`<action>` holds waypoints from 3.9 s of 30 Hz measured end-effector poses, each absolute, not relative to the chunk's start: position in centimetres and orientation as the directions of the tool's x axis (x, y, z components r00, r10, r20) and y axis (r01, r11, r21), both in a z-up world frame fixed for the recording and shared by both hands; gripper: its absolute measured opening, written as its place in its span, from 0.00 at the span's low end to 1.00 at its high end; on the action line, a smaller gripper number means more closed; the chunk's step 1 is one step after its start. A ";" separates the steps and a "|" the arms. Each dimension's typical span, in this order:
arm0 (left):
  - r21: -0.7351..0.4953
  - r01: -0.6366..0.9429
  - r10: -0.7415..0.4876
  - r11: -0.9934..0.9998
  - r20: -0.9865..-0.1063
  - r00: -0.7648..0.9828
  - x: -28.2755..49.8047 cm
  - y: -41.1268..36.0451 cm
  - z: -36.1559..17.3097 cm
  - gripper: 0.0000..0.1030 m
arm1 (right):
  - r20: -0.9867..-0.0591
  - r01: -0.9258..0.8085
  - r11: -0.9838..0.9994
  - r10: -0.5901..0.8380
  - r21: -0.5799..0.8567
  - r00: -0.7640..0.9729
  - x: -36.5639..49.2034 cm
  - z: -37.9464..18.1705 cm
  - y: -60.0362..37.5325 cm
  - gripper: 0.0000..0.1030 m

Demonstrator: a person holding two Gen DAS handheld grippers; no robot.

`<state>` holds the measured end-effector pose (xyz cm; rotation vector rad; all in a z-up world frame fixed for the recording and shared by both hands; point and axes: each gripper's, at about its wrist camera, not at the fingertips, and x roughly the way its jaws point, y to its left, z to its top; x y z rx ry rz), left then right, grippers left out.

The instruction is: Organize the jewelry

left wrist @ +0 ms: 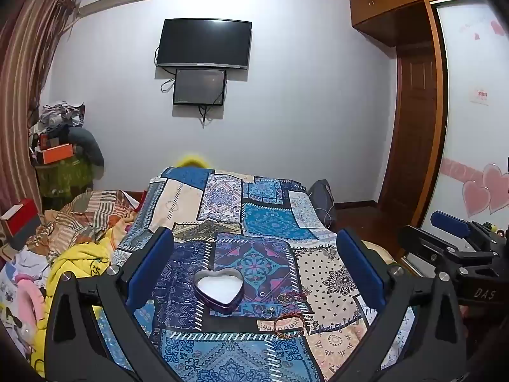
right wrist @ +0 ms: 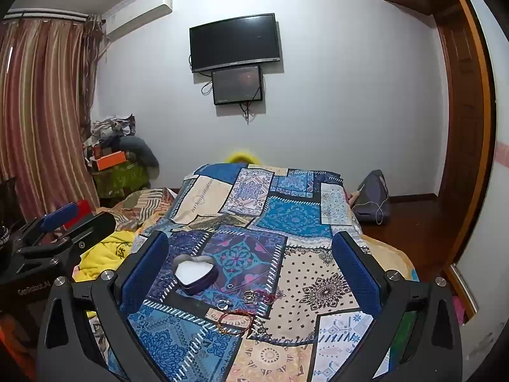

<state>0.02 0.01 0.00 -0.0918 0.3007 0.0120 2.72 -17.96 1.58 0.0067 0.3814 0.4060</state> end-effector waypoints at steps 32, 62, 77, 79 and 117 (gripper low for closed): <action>-0.078 -0.040 0.015 0.996 -0.293 0.956 0.3 0.1 -0.7 1.00 | -0.369 -0.383 0.921 0.383 0.077 0.847 2.6 1.4 -17.6 0.99; -0.090 -0.039 0.011 0.995 -0.294 0.956 0.2 0.2 -0.7 1.00 | -0.371 -0.383 0.921 0.383 0.076 0.846 2.5 1.4 -17.3 0.99; -0.089 -0.041 0.013 0.995 -0.294 0.956 0.3 0.2 -0.6 1.00 | -0.371 -0.384 0.920 0.384 0.077 0.845 2.6 1.1 -17.2 0.99; -0.091 -0.041 0.013 0.995 -0.293 0.956 0.3 0.3 -0.6 1.00 | -0.371 -0.381 0.922 0.380 0.073 0.847 2.6 1.1 -17.2 0.99; -0.053 -0.067 0.017 0.996 -0.653 0.757 10.1 1.5 -13.0 0.88 | -0.687 -0.306 0.944 0.304 0.124 0.661 11.2 -10.1 -18.7 0.84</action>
